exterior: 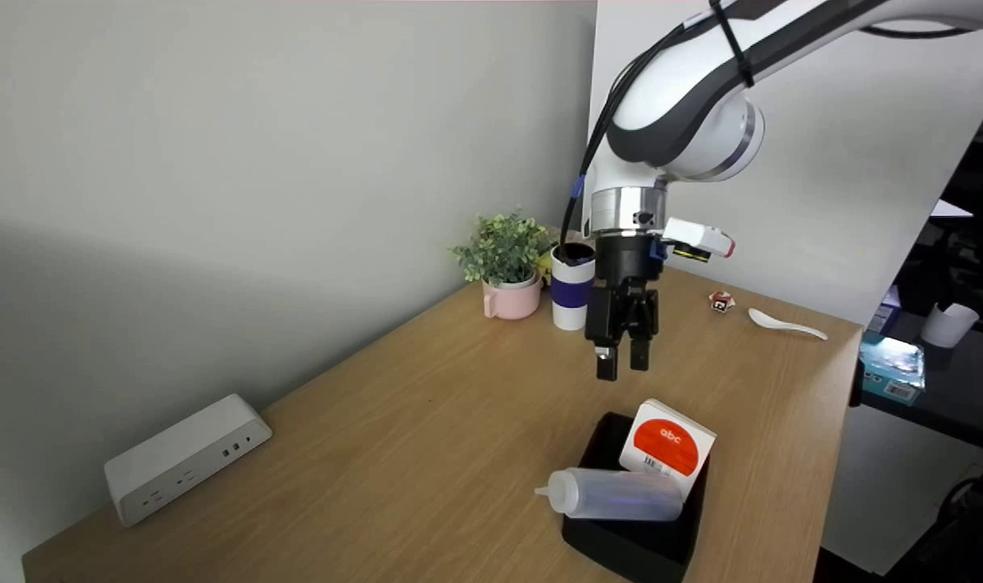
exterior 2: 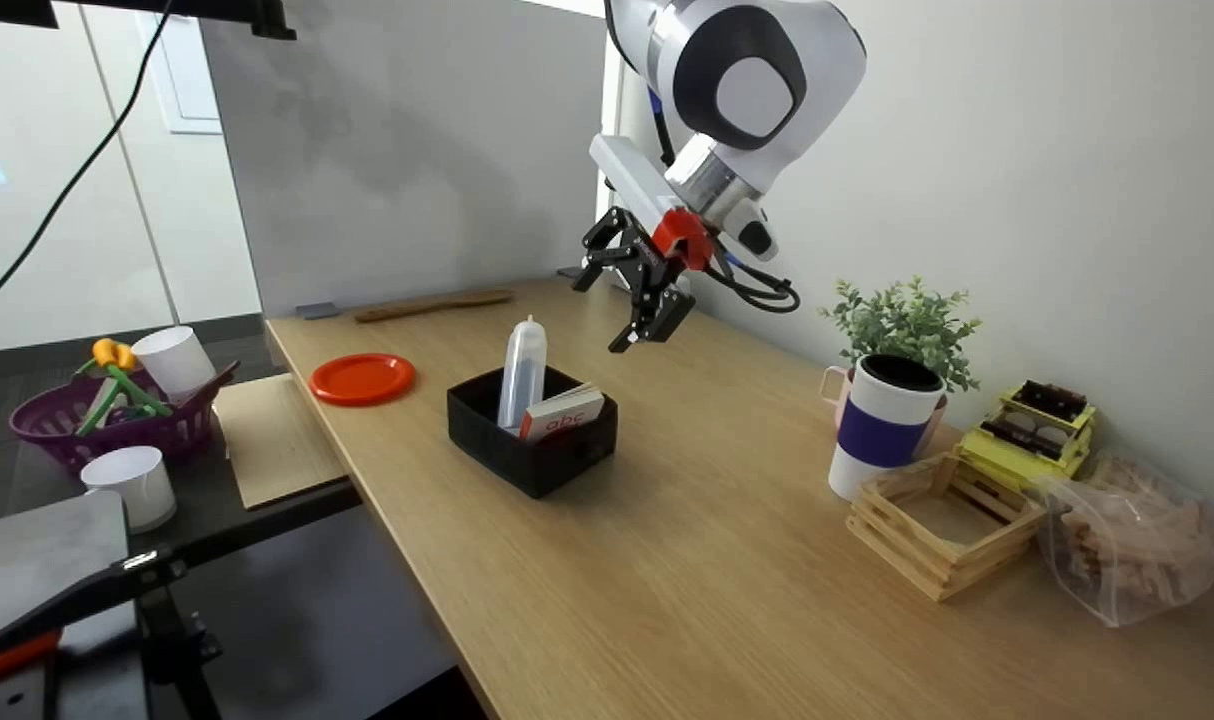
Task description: Take the book out of the black box, take the sauce bottle out of the box
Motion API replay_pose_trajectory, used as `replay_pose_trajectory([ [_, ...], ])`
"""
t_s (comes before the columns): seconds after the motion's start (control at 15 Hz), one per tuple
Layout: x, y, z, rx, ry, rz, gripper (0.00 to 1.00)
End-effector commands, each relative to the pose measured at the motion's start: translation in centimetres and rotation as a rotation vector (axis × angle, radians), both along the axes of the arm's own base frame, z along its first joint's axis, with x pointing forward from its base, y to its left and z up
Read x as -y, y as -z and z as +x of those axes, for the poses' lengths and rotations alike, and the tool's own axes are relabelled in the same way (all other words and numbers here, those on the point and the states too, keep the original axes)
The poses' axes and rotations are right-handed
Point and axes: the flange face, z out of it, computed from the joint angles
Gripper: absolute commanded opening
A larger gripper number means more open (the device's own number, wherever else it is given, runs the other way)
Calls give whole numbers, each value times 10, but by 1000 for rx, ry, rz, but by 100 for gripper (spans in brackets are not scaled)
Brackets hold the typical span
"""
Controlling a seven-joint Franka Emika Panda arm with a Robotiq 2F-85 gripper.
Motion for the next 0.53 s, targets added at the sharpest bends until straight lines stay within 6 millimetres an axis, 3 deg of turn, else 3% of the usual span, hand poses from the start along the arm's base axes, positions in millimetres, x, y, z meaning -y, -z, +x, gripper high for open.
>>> replay_pose_trajectory([
  [0.0,-1,2,0,-3,-1,1,100],
  [0.47,-2,-5,-4,-16,10,-47,100],
])
